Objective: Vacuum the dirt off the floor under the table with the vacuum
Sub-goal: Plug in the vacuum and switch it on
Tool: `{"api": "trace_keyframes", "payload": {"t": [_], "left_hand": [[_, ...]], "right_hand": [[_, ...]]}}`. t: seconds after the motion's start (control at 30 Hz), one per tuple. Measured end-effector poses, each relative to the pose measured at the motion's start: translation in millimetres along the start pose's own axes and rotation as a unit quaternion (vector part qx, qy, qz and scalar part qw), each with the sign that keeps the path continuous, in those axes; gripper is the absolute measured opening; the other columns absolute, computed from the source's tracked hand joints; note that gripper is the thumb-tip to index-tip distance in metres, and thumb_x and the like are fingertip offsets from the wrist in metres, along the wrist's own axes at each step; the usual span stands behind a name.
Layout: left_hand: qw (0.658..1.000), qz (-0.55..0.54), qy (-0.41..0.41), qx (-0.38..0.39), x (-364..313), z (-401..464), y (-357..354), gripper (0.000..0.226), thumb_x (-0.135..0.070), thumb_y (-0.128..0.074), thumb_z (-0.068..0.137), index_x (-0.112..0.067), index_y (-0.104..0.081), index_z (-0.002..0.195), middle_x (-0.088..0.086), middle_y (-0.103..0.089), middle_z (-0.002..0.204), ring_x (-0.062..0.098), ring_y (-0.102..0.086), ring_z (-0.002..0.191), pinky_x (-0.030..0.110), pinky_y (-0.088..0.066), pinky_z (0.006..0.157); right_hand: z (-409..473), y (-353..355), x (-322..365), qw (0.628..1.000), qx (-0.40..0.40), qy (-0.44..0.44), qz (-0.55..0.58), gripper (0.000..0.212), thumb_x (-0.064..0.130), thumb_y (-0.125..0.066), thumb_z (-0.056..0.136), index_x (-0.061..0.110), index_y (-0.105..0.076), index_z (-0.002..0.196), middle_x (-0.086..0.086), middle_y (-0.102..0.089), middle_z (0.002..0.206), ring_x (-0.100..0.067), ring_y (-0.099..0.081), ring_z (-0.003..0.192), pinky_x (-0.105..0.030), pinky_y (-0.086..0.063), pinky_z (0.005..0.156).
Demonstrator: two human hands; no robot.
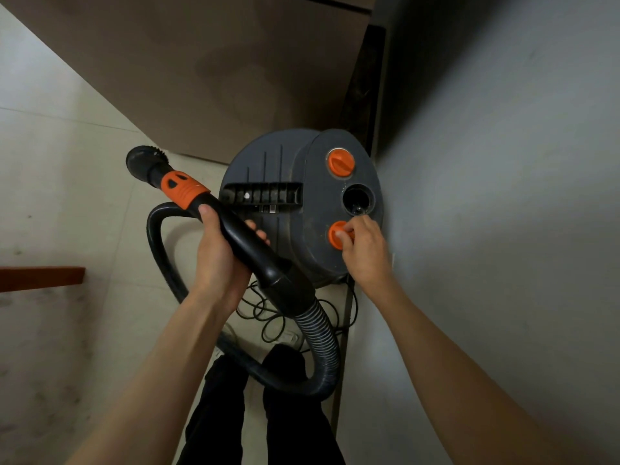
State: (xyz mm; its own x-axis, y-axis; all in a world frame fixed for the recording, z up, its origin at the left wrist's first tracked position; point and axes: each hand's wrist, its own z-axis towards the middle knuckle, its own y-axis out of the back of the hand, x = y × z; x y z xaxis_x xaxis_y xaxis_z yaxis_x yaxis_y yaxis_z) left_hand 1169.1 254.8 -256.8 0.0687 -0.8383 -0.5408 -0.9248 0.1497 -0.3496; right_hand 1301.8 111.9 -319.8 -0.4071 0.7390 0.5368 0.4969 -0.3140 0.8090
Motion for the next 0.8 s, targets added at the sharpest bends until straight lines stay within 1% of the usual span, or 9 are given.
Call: {"api": "trace_keyframes", "payload": {"t": [0.07, 0.17, 0.23, 0.33, 0.43, 0.53, 0.6, 0.73, 0.8], "left_hand": [[1.000, 0.000, -0.001, 0.000, 0.0, -1.1, 0.0, 0.054, -0.060, -0.033, 0.093, -0.011, -0.053, 0.101, 0.001, -0.057, 0.071, 0.014, -0.058, 0.064, 0.030, -0.052, 0.072], [1.000, -0.003, -0.005, 0.002, -3.3, -4.3, -0.9, 0.051, -0.057, -0.032, 0.094, -0.011, -0.054, 0.096, 0.001, -0.056, 0.070, 0.014, -0.058, 0.064, 0.030, -0.051, 0.071], [1.000, -0.007, -0.006, 0.006, -8.0, -8.7, -2.0, 0.050, -0.056, -0.033, 0.095, -0.011, -0.054, 0.097, 0.001, -0.057, 0.070, 0.014, -0.058, 0.065, 0.031, -0.051, 0.072], [1.000, -0.013, -0.009, 0.002, -19.7, -18.9, -2.2, 0.051, -0.054, -0.033, 0.096, -0.009, -0.052, 0.106, 0.003, -0.057, 0.074, 0.015, -0.059, 0.068, 0.030, -0.052, 0.073], [0.999, -0.035, -0.021, 0.000, -36.4, -34.8, 1.1, 0.050, -0.052, -0.033, 0.096, -0.007, -0.049, 0.111, 0.005, -0.055, 0.079, 0.016, -0.057, 0.075, 0.031, -0.050, 0.078], [0.997, -0.058, -0.052, 0.003, -55.9, -54.9, 13.3, 0.046, -0.049, -0.032, 0.098, -0.007, -0.050, 0.100, 0.007, -0.055, 0.082, 0.017, -0.055, 0.079, 0.034, -0.047, 0.090], [0.994, -0.081, -0.078, 0.002, -68.1, -67.0, 28.4, 0.042, -0.046, -0.030, 0.099, -0.008, -0.049, 0.098, 0.008, -0.054, 0.083, 0.017, -0.055, 0.080, 0.036, -0.045, 0.093], [0.988, -0.131, -0.083, -0.001, -83.9, -89.1, 66.7, 0.053, -0.046, -0.031, 0.099, 0.001, -0.044, 0.121, 0.012, -0.055, 0.093, 0.018, -0.058, 0.082, 0.029, -0.056, 0.067], [0.981, -0.177, -0.075, -0.003, -88.6, -100.5, 91.4, 0.057, -0.047, -0.032, 0.098, 0.003, -0.044, 0.122, 0.016, -0.055, 0.100, 0.021, -0.059, 0.089, 0.030, -0.056, 0.067]], "right_hand": [[1.7, 3.2, 0.4, 0.999, 0.016, -0.027, 0.009, 0.018, 0.015, -0.060, 0.091, 0.000, -0.061, 0.101, -0.013, -0.057, 0.109, -0.026, -0.050, 0.107, -0.019, -0.029, 0.081], [1.1, 9.0, 7.8, 0.998, 0.043, -0.055, 0.003, 0.025, 0.018, -0.058, 0.093, 0.004, -0.061, 0.113, -0.013, -0.053, 0.120, -0.027, -0.048, 0.114, -0.029, -0.036, 0.092], [-3.9, 12.3, 21.7, 0.998, 0.023, -0.061, 0.011, 0.028, 0.020, -0.055, 0.094, 0.006, -0.059, 0.119, -0.012, -0.051, 0.123, -0.026, -0.048, 0.116, -0.032, -0.037, 0.095], [-16.3, 17.9, 56.8, 0.986, 0.042, -0.061, 0.147, 0.021, 0.025, -0.053, 0.096, 0.012, -0.063, 0.109, 0.000, -0.058, 0.103, -0.014, -0.057, 0.098, -0.027, -0.045, 0.088], [-31.3, 21.2, 100.9, 0.947, 0.187, -0.033, 0.259, 0.020, 0.032, -0.048, 0.098, 0.018, -0.063, 0.094, 0.006, -0.063, 0.082, -0.010, -0.060, 0.083, -0.026, -0.046, 0.078], [-48.9, 20.5, 138.6, 0.919, 0.295, 0.005, 0.260, 0.025, 0.040, -0.047, 0.097, 0.021, -0.062, 0.095, 0.007, -0.063, 0.084, -0.006, -0.060, 0.082, -0.019, -0.043, 0.072], [-59.2, 18.7, 156.5, 0.909, 0.334, 0.025, 0.247, 0.022, 0.041, -0.056, 0.092, 0.023, -0.059, 0.102, 0.008, -0.062, 0.088, -0.003, -0.060, 0.081, -0.018, -0.043, 0.069], [-78.8, 16.1, 189.6, 0.918, 0.355, 0.071, 0.160, 0.032, 0.042, -0.071, 0.080, 0.026, -0.056, 0.104, 0.004, -0.063, 0.095, -0.004, -0.060, 0.080, -0.014, -0.044, 0.061], [-91.1, 13.4, 208.7, 0.928, 0.337, 0.110, 0.117, 0.033, 0.043, -0.071, 0.077, 0.027, -0.057, 0.103, 0.001, -0.063, 0.096, -0.007, -0.061, 0.081, -0.018, -0.049, 0.064]]}}
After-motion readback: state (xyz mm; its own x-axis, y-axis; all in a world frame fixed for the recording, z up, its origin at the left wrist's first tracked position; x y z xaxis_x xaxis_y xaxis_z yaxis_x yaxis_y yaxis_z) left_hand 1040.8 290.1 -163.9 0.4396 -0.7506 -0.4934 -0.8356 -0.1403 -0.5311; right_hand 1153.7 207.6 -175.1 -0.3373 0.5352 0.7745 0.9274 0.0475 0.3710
